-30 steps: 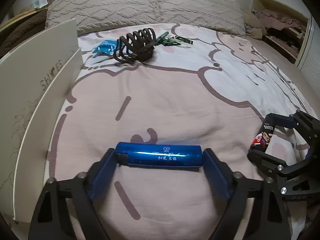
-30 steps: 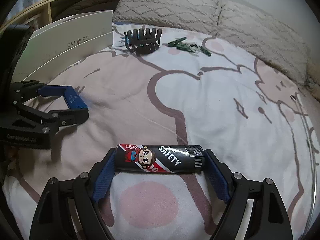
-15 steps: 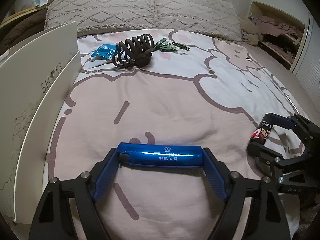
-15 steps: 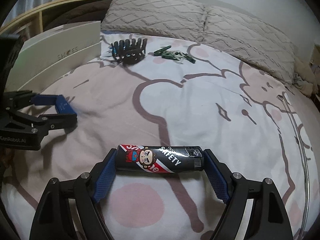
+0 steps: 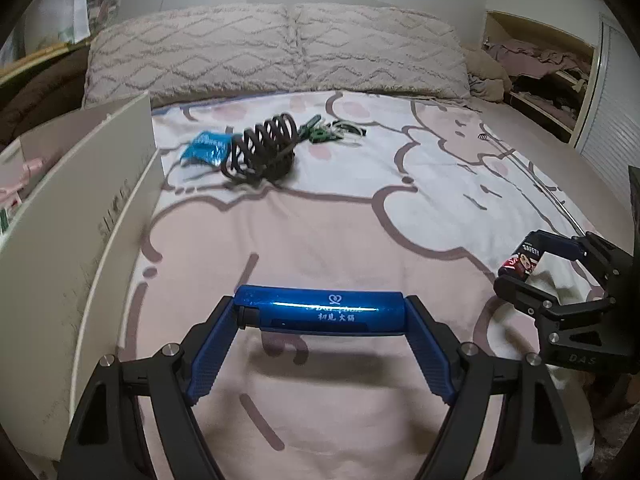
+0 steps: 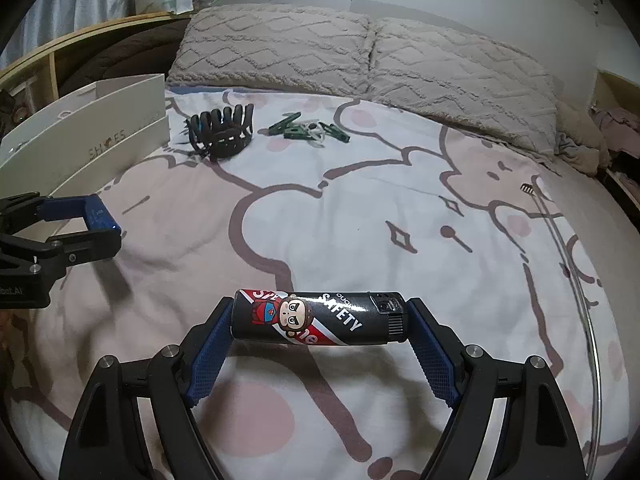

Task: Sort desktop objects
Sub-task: 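Lift both lighters and carry them toward the white box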

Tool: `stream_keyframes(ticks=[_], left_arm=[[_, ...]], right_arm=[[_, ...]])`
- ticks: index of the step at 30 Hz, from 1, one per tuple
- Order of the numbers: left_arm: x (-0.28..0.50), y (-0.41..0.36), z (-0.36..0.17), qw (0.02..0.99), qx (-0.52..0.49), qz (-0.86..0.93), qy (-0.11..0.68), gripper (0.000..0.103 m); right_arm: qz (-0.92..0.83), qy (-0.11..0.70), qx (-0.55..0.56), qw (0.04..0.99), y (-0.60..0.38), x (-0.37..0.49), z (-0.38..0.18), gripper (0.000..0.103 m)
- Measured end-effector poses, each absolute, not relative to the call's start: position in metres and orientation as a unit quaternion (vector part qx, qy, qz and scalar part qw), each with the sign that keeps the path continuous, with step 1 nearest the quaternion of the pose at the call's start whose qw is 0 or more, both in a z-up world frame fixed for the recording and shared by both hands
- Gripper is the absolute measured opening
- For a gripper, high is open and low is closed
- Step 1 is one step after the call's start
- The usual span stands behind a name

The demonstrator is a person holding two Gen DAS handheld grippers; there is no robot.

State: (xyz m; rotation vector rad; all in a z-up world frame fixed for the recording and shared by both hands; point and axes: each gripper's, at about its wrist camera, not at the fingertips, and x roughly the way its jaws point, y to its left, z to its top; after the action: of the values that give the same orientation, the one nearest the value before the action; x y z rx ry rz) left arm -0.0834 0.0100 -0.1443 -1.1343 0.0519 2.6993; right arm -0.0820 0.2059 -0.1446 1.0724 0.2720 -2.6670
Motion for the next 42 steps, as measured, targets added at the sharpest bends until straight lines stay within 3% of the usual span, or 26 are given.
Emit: stream_keyframes(ticks=[15,42], left_arm=[[-0.077,0.008,-0.097,0.116,-0.324,0.937,0.056,0.082],[-0.068,-0.081,-0.025,0.038,-0.237,0.971,-0.007,0.082]], right_arm=[[-0.928,0.04,0.342,0.143,0.19,-0.089,-0.098,0.084],[-0.938,-0.004,0.278,0.207,0.112,-0.105,-0.019,0.084]])
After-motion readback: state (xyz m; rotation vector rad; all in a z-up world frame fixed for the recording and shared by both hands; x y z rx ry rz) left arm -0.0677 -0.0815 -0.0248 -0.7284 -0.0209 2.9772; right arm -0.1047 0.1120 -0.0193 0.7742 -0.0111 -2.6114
